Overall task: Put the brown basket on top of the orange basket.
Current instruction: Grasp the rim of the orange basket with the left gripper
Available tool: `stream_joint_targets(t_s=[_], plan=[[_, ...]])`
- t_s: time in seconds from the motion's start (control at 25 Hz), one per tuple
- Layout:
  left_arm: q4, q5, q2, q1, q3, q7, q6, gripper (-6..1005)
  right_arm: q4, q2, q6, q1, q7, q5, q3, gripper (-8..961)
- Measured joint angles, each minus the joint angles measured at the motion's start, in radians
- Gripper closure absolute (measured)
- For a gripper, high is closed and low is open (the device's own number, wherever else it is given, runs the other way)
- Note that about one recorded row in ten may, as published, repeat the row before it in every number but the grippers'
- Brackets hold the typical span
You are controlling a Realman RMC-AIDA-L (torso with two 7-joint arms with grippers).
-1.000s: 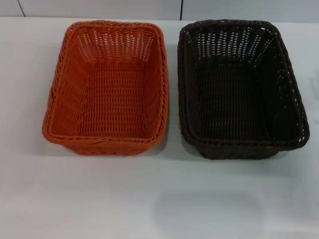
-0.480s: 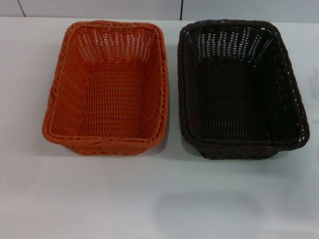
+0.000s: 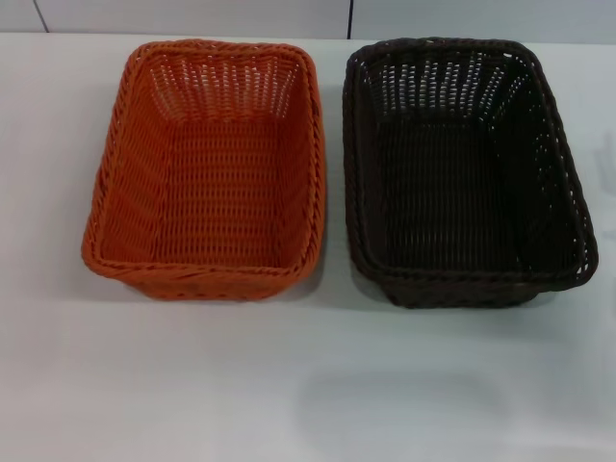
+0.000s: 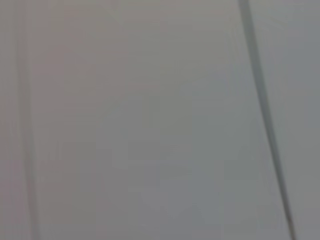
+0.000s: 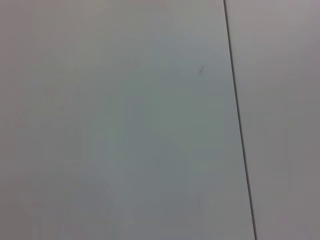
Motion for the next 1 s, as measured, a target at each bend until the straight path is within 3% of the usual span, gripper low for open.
stream_joint_targets(t_s=[0.2,0.4,0.48,0.52,0.64,0.68,0.72,0.92,1.0], plan=[[0.389,0.125,0.020,0.070,-0.002,-0.103,-0.457,233,-0.001,0.000,-0.008,0.002,0.000,0.000,-0.001,166],[0.693,0.203,0.121,0.089,0.124,-0.284,-0.883,238,-0.001,0.000,-0.031,0.005,0.001,0.002,-0.001,167],[0.791,0.198,0.143,0.075,0.161,-0.284,-1.048,240,-0.001,0.000,-0.040,0.006,0.000,0.002,-0.001,167],[0.828,0.194,0.143,0.068,0.170,-0.273,-1.115,241,-0.001,0.000,-0.042,0.007,0.000,0.002,-0.001,167],[0.926,0.136,0.118,0.034,0.161,-0.153,-1.333,244,-0.001,0.000,-0.050,0.011,0.000,0.002,-0.001,167],[0.969,0.021,0.091,-0.008,0.125,-0.001,-1.481,245,-0.002,-0.001,-0.053,0.012,0.000,0.002,0.000,167],[0.969,0.021,0.091,-0.008,0.125,-0.001,-1.481,246,-0.002,-0.002,-0.054,0.013,0.000,0.003,0.002,167],[0.984,-0.241,-0.028,-0.124,-0.123,0.348,-1.779,252,-0.002,-0.003,-0.060,0.018,0.000,0.003,0.004,166],[0.987,-0.301,-0.039,-0.138,-0.159,0.397,-1.839,254,-0.001,-0.003,-0.066,0.019,0.000,0.003,0.006,166]])
